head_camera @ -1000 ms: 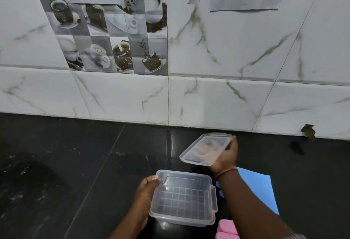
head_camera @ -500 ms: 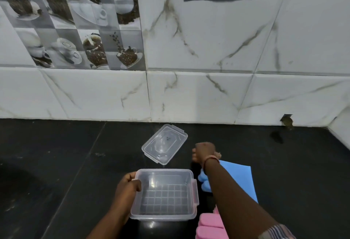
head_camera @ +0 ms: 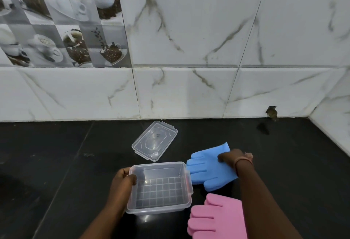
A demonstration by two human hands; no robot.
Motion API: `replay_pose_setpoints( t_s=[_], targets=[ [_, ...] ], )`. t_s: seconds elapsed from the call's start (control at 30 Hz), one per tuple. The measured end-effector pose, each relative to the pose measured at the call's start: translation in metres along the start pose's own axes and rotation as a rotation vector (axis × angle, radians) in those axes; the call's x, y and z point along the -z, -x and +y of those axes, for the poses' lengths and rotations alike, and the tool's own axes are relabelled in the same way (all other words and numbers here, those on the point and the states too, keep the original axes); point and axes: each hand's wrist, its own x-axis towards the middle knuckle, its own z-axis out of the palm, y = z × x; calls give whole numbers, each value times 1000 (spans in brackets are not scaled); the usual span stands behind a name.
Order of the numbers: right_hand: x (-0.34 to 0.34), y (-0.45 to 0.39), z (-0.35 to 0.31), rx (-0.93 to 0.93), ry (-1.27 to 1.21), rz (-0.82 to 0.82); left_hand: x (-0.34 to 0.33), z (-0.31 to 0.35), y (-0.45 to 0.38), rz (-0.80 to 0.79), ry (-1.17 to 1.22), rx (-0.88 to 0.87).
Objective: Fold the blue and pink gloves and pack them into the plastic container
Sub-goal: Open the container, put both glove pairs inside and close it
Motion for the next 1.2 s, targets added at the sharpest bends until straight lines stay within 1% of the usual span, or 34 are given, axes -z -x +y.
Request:
replay_pose_setpoints(
  t_s=[0.1,0.13,0.17,0.2,0.3,0.33,0.4,0.47,0.5,0.57,0.6,0.63,0.67,0.7,0.73,0.77,0.8,0.87,0.9,0.93,0.97,1.0,1.1,1.13,1.2],
  targets=[
    [9,29,-34,191,23,75,5,17,8,193,-238,-187],
    [10,46,-49,268,60,121,5,26,11,219,-242,-257],
    [10,64,-63,332,92,164,4,37,14,177,-182,-289],
    [7,83,-76,385,122,203,1,49,18,77,-58,-262],
    [-9,147,-107,544,201,339,-10,79,32,-387,371,-64],
    [-18,167,-113,615,223,374,-11,87,38,-498,459,-25],
    [-48,200,-122,754,229,393,-10,94,44,-632,580,7],
    [-74,225,-124,815,236,343,-2,91,44,-690,693,53],
    [-82,232,-122,836,238,258,4,85,41,-689,744,80],
    [-87,231,-112,893,183,-26,15,68,33,-675,808,129],
    [-83,225,-106,864,129,-141,20,59,30,-669,830,163],
    [-77,218,-100,819,21,-162,25,50,28,-670,852,207],
    [-72,207,-93,755,-77,-88,29,42,26,-671,862,247],
    [-67,194,-87,700,-143,34,33,36,25,-671,862,278],
    [-64,181,-80,631,-141,118,37,31,25,-687,863,307],
    [-61,170,-72,552,-157,88,39,28,26,-720,868,330],
    [-59,162,-63,456,-248,-68,41,25,27,-763,873,343],
    [-65,145,-43,348,-637,-525,43,26,30,-842,862,362],
    [-71,140,-33,325,-810,-703,43,27,31,-864,844,373],
    [-77,140,-26,316,-925,-807,43,30,31,-869,804,377],
    [-83,140,-20,315,-994,-839,41,33,30,-856,738,376],
    [-89,140,-17,319,-1010,-818,39,35,28,-825,653,375],
    [-100,139,-19,343,-951,-616,32,35,22,-683,385,356],
    [-102,139,-20,344,-946,-556,29,33,21,-636,334,353],
    [-106,136,-23,334,-957,-449,24,31,19,-549,311,341]
  ],
)
